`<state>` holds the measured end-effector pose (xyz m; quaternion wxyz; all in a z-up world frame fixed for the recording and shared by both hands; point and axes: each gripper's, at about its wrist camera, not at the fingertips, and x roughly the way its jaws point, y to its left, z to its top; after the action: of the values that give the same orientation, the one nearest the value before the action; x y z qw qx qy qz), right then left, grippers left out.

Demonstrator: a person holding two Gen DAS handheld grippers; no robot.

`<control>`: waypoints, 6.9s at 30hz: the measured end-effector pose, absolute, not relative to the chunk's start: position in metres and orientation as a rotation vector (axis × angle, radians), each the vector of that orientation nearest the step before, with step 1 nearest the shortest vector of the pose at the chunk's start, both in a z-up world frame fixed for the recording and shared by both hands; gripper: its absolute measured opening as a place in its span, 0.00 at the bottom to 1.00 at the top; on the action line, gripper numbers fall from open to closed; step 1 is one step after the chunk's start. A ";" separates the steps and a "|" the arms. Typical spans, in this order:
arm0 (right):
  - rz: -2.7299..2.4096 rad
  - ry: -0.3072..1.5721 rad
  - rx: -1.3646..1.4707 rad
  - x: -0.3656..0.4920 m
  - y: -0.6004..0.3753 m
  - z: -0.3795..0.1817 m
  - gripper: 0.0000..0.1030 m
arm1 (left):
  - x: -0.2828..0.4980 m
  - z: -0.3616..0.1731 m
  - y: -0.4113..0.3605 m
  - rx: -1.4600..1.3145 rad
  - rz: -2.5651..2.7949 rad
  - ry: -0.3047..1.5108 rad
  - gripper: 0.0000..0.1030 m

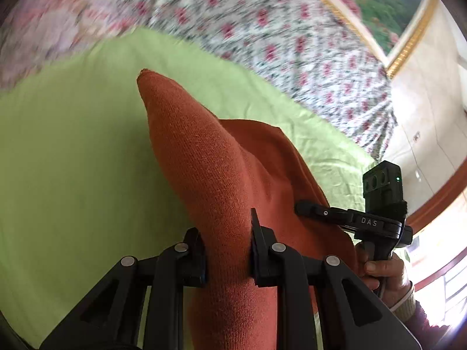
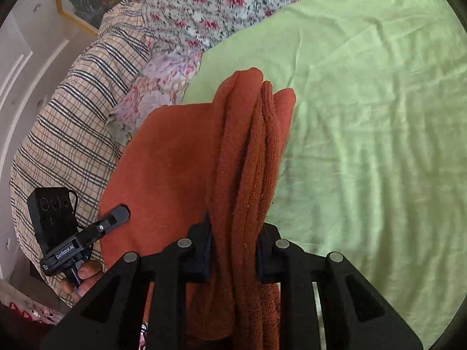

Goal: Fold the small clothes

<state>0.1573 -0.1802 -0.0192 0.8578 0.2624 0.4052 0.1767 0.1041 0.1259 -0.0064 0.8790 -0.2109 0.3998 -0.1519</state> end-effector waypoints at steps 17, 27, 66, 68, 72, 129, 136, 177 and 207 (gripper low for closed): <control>0.224 0.889 0.468 0.153 -0.179 -0.035 0.43 | 0.110 -0.042 0.161 -0.552 -0.284 0.878 0.54; 0.223 0.815 0.341 0.189 -0.162 -0.004 0.39 | 0.154 -0.043 0.183 -0.583 -0.132 0.879 0.55; 0.243 0.863 0.360 0.042 -0.139 -0.033 0.32 | -0.017 -0.037 0.093 -0.090 -0.224 0.849 0.61; 0.221 0.910 0.327 0.044 -0.131 -0.042 0.16 | -0.017 -0.043 0.090 -0.085 -0.231 0.860 0.62; 0.300 0.878 0.432 0.050 -0.128 -0.027 0.05 | -0.014 -0.055 0.080 -0.050 -0.233 0.889 0.67; 0.089 0.835 0.372 0.167 -0.170 -0.045 0.15 | 0.019 -0.058 0.079 -0.168 -0.344 0.966 0.23; 0.098 0.740 0.415 0.126 -0.166 -0.006 0.17 | 0.031 -0.017 0.104 -0.256 -0.332 0.851 0.30; 0.066 0.898 0.271 0.037 -0.130 -0.061 0.03 | -0.002 -0.066 0.095 -0.204 -0.292 0.964 0.24; -0.039 0.847 0.285 -0.055 -0.113 -0.052 0.33 | -0.072 -0.053 0.092 -0.204 -0.237 0.913 0.63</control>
<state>-0.0549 -0.1129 -0.0522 0.9017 0.1379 0.4093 -0.0189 -0.0717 0.0919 -0.0531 0.8858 -0.0983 0.4390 -0.1139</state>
